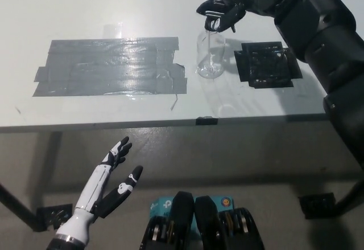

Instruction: The robot grabs the black lid of the spray bottle on the desk and places it on the black area of the desk

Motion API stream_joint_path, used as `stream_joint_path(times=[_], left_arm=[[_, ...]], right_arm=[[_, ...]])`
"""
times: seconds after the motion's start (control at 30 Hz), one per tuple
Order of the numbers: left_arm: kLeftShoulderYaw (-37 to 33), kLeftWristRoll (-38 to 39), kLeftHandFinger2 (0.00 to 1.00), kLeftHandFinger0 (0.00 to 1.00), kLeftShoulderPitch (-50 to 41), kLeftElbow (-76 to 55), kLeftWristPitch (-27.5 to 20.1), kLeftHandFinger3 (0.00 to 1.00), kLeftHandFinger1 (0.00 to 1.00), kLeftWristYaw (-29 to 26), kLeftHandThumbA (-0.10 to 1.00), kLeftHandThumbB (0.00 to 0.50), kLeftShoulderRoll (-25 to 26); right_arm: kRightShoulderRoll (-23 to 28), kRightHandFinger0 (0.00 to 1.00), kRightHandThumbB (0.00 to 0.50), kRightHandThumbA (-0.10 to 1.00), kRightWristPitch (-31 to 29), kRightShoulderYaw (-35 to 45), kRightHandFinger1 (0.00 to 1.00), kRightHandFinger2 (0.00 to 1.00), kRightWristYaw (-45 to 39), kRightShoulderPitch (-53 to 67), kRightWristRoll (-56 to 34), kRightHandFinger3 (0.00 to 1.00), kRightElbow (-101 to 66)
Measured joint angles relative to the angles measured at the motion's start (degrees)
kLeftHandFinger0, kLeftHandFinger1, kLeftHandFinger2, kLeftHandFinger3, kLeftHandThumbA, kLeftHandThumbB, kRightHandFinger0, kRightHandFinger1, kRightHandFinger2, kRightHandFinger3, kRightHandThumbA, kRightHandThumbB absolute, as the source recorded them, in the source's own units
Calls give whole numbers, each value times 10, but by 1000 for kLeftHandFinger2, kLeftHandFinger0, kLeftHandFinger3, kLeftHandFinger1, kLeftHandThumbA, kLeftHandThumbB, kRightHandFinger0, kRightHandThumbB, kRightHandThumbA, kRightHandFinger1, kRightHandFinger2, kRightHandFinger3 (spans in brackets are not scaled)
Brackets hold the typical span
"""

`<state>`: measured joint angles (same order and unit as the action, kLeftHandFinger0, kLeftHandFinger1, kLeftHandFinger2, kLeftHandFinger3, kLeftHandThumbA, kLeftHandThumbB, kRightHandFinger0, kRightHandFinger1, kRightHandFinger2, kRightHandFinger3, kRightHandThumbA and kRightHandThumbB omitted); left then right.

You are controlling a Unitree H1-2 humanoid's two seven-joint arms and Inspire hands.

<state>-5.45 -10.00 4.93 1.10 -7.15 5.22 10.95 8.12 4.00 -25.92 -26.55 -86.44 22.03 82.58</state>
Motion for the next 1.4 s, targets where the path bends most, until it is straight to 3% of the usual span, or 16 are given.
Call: stream_joint_path(times=[0.03, 0.1, 0.2, 0.23, 0.33, 0.43, 0.57, 0.63, 0.73, 0.8, 0.87, 0.93, 1.17, 1.23, 1.3, 1.4], left_arm=[[0, 0, 1000, 1000, 1, 0, 0, 1000, 1000, 0, 741, 146, 0], [0, 0, 1000, 1000, 3, 0, 0, 1000, 1000, 0, 728, 143, 0], [0, 0, 1000, 1000, 4, 0, 0, 1000, 1000, 0, 720, 143, 0], [0, 0, 1000, 1000, 4, 0, 0, 1000, 1000, 0, 717, 141, 0], [0, 0, 1000, 1000, 4, 0, 0, 1000, 1000, 0, 695, 145, 0], [0, 0, 1000, 1000, 4, 0, 0, 1000, 1000, 0, 696, 143, 0], [0, 0, 1000, 1000, 4, 0, 0, 1000, 1000, 0, 700, 146, 0], [0, 0, 1000, 1000, 4, 0, 0, 1000, 1000, 0, 706, 144, 0], [0, 0, 1000, 1000, 4, 0, 0, 1000, 1000, 0, 711, 146, 1], [0, 0, 1000, 1000, 4, 0, 0, 1000, 1000, 0, 712, 148, 1], [0, 0, 1000, 1000, 4, 0, 1, 1000, 1000, 0, 708, 145, 1], [0, 0, 1000, 1000, 4, 0, 2, 1000, 1000, 0, 706, 143, 1], [2, 0, 1000, 1000, 7, 0, 4, 1000, 1000, 0, 711, 120, 1], [2, 0, 1000, 1000, 7, 0, 4, 1000, 1000, 0, 712, 119, 1], [2, 0, 1000, 1000, 7, 0, 4, 1000, 1000, 0, 724, 123, 1], [2, 0, 1000, 1000, 8, 1, 4, 1000, 1000, 0, 731, 117, 1]], right_arm=[[0, 562, 244, -80, -1, 3, 587, 687, 5, 2, -1, 703, 0], [0, 632, 295, -87, -2, 9, 624, 696, 15, 6, -2, 613, 0], [0, 717, 278, -64, -6, 22, 668, 730, 31, 11, -4, 592, 0], [0, 620, 279, -82, -7, 24, 588, 662, 34, 12, -4, 586, 0], [0, 583, 307, -38, -8, 36, 533, 603, 43, 15, -7, 560, 0], [0, 498, 283, -28, -8, 45, 494, 574, 51, 19, -10, 570, 0], [3, 557, 302, -48, -11, 63, 478, 522, 72, 19, -14, 571, 0], [5, 409, 311, -76, -13, 82, 374, 449, 82, 19, -19, 538, 0], [11, 341, 329, -44, -15, 127, 314, 394, 92, 18, -39, 527, 0], [15, 365, 318, -14, -15, 159, 337, 404, 98, 17, -53, 537, 0], [23, 296, 338, -28, -16, 193, 297, 390, 104, 15, -70, 516, 0], [32, 302, 335, -95, -16, 225, 318, 439, 111, 12, -85, 553, 0], [61, 322, 248, -100, -14, 318, 383, 571, 137, -4, -137, 624, -2], [69, 381, 205, -100, -13, 349, 459, 648, 142, -4, -155, 676, -4], [75, 367, 253, -100, -11, 374, 421, 602, 145, -4, -171, 650, -5], [89, 331, 258, -100, -9, 401, 393, 559, 150, 0, -193, 613, -5]])
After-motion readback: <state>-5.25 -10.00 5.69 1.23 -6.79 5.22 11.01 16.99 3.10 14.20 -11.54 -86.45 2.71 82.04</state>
